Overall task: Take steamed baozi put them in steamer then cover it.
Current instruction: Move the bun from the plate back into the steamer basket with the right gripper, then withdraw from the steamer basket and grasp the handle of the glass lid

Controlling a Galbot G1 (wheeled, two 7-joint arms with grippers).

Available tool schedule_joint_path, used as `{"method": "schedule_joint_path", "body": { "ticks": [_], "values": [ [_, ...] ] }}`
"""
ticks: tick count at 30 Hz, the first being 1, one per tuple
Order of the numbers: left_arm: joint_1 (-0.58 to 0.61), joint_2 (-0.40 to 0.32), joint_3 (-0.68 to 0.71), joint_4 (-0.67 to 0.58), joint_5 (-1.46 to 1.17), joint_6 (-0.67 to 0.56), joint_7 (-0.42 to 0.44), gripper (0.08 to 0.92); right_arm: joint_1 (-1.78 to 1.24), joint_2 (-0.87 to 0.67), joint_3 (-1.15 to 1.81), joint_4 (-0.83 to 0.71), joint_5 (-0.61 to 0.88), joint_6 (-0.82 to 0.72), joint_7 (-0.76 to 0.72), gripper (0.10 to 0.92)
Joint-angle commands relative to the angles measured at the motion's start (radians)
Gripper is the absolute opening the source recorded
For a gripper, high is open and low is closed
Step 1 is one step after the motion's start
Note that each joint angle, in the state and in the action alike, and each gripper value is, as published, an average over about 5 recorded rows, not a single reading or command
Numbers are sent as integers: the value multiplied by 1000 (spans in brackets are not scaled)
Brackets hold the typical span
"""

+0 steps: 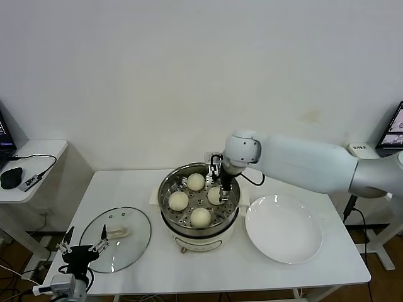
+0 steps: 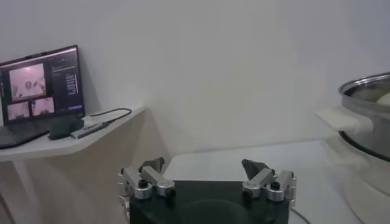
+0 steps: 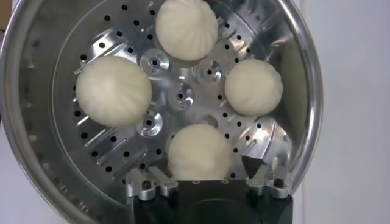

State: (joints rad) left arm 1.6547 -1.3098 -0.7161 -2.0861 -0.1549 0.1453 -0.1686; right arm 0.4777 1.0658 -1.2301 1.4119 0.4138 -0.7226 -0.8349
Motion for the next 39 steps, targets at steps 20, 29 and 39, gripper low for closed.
{"method": "schedule_joint_path", "body": {
  "ticks": [20,29,39],
  "values": [
    [-9,-5,28,8,16,10,-11,823,-1020,-462,1029,456,55,471,866,823],
    [-20,-3,42,45,125,-4,-14,823,-1590,-162,1661,452,-204,759,766,823],
    [-79,145,16,199,628,-126,30,823,-1891,204,2059,536,-204,809,655,823]
  ]
}}
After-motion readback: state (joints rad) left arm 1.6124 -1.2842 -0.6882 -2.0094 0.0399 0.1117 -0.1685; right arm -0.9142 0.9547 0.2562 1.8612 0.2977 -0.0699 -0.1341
